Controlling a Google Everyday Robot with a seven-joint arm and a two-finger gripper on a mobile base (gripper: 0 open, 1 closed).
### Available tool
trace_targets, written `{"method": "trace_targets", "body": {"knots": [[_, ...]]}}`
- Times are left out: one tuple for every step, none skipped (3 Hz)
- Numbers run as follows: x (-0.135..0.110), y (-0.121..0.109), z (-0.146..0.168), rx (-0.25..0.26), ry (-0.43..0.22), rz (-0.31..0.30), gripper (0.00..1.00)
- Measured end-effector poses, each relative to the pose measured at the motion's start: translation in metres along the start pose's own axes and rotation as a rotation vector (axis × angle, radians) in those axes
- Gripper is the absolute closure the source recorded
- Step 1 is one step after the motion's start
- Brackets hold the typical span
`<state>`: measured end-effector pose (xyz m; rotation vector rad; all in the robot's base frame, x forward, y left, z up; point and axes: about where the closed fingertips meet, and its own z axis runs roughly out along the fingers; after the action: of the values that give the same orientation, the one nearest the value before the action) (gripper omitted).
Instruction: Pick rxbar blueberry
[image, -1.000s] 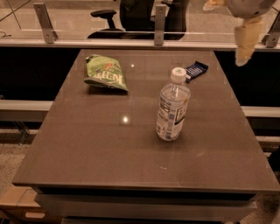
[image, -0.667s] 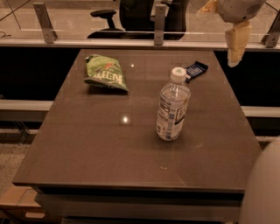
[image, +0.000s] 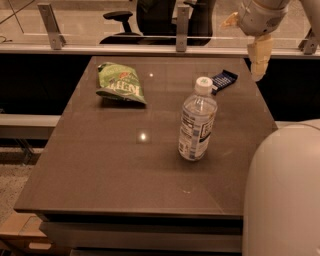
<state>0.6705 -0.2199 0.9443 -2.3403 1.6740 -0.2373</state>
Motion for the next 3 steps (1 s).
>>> {"method": "trace_targets", "body": {"knots": [[0.005,-0.006,0.024,-0.02,-0.02,0.004,0.0],[0.006,-0.013,0.05,-0.038,-0.05,-0.003,0.0],[0.005,-0.021,0.07,-0.047,-0.07,-0.014,0.0]]}}
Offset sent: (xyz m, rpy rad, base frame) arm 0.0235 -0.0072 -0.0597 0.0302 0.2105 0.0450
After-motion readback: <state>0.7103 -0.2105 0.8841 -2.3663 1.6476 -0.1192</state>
